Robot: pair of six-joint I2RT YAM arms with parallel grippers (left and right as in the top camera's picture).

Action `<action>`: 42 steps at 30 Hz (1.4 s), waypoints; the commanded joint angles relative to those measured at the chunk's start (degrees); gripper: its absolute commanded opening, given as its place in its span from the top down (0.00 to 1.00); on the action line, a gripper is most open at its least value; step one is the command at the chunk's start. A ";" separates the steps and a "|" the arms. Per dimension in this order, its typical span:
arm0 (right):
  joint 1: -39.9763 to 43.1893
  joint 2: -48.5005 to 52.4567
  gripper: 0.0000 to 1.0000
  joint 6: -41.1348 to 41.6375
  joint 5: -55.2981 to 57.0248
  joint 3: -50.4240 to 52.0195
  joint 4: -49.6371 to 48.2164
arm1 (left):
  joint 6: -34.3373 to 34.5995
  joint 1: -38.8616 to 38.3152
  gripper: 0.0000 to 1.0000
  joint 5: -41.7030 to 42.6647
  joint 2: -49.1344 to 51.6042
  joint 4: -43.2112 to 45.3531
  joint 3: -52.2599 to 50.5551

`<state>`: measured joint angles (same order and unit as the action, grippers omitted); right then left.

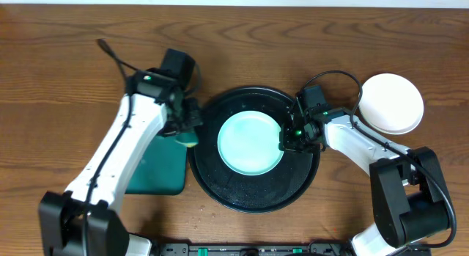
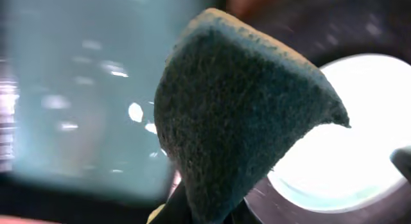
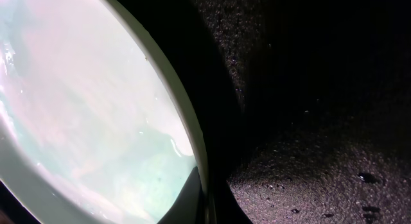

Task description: Clean dirty plates on tray and stack at the side

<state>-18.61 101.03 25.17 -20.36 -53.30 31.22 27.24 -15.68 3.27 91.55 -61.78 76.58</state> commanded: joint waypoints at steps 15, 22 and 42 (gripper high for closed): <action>-0.24 1.42 0.99 -1.03 1.86 0.96 0.96 | -2.80 15.89 0.93 -8.24 14.08 3.45 -3.56; -0.24 1.42 0.99 -1.03 1.84 0.96 1.11 | -2.80 14.88 0.90 -8.24 15.50 4.55 -4.24; -0.24 1.22 0.99 -2.34 -1.77 0.81 -0.15 | -1.70 8.48 0.21 -6.93 -20.98 -3.76 -4.24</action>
<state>-18.61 101.06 24.88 -20.78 -53.30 31.29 25.50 -5.28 -3.70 77.41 -63.55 72.14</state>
